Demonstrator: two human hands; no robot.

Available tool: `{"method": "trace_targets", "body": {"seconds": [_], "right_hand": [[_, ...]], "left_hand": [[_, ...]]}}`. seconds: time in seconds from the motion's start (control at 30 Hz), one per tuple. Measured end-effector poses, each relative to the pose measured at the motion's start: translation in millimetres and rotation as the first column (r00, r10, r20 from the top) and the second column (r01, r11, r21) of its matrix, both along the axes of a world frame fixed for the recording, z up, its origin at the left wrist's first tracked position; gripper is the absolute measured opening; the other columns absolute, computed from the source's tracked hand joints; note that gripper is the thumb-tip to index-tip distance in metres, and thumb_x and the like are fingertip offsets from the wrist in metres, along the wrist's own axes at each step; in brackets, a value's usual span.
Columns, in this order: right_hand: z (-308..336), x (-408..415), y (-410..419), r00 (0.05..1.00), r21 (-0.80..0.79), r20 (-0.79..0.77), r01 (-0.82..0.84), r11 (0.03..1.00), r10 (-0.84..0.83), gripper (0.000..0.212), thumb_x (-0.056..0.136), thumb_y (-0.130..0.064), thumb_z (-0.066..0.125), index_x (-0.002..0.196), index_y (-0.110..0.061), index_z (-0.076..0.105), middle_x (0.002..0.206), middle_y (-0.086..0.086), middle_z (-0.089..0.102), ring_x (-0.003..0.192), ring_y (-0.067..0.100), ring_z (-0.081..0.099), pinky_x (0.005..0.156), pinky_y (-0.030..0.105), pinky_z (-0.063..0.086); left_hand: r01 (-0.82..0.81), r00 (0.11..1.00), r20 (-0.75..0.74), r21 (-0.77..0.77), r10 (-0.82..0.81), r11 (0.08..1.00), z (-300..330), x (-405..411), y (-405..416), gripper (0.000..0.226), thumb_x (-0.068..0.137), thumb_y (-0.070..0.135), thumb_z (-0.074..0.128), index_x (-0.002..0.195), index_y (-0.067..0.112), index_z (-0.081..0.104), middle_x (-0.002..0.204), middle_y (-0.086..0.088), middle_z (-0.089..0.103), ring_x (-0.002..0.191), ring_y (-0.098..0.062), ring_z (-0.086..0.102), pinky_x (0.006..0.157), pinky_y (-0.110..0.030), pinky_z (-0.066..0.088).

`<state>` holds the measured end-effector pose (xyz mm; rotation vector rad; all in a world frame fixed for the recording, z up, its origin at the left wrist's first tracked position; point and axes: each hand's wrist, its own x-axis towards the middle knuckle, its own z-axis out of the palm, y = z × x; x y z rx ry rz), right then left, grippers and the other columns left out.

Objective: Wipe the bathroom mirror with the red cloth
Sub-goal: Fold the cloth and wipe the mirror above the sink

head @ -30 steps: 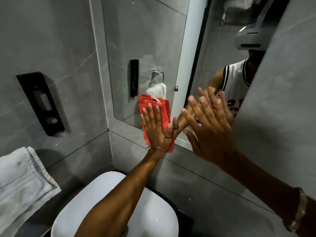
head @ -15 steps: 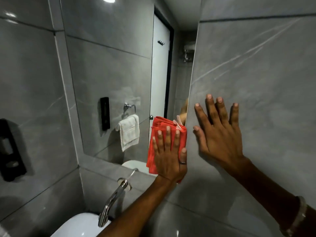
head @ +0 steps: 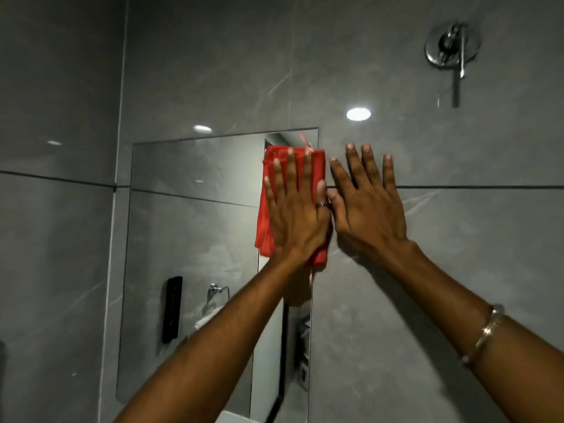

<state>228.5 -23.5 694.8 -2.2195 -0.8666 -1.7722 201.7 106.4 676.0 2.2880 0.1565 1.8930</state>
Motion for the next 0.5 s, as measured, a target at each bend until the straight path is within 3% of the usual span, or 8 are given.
{"method": "trace_targets", "body": {"seconds": [0.2,0.33,0.43,0.5], "right_hand": [[7.1,13.8,2.6,0.999,0.037,0.040,0.001,0.999,-0.002,0.063,0.109,-0.048,0.021,0.166,-0.023,0.013,0.176,0.006,0.007,0.163,0.024,-0.001,0.133,0.051,0.001],[-9.8,13.0,0.3,0.999,0.064,-0.010,-0.041,0.997,0.042,0.063,0.108,-0.046,0.022,0.166,-0.021,0.016,0.175,0.005,0.009,0.163,0.023,0.001,0.133,0.048,0.001],[-43.0,5.8,-2.4,0.990,0.080,-0.086,-0.107,0.991,0.114,0.062,0.109,-0.043,0.026,0.166,-0.020,0.018,0.175,0.004,0.008,0.163,0.020,-0.001,0.133,0.042,-0.002],[-68.6,-12.0,-6.8,0.964,0.134,-0.175,-0.180,0.974,0.202,0.062,0.108,-0.044,0.023,0.165,-0.018,0.022,0.175,0.003,0.013,0.163,0.018,0.004,0.133,0.039,0.001]], "left_hand": [[0.008,0.999,0.033,0.016,-0.009,1.000,71.2,3.8,9.6,0.075,0.105,0.056,0.026,0.163,0.019,-0.003,0.173,-0.006,-0.009,0.160,-0.027,-0.012,0.130,-0.051,-0.009],[0.010,0.999,0.032,0.026,-0.011,1.000,63.1,3.5,13.9,0.079,0.104,0.057,0.030,0.164,0.017,-0.001,0.173,-0.007,-0.007,0.161,-0.027,-0.011,0.130,-0.050,-0.010],[0.029,0.999,0.019,0.073,-0.031,0.997,39.9,-2.9,15.9,0.074,0.103,0.048,0.030,0.164,0.014,0.004,0.173,-0.009,-0.003,0.161,-0.031,-0.008,0.130,-0.053,-0.008],[0.160,0.987,-0.045,0.076,-0.157,0.984,21.2,-16.8,12.5,0.071,0.102,0.037,0.031,0.163,0.013,0.005,0.173,-0.011,-0.002,0.160,-0.033,-0.009,0.129,-0.054,-0.008]]}}
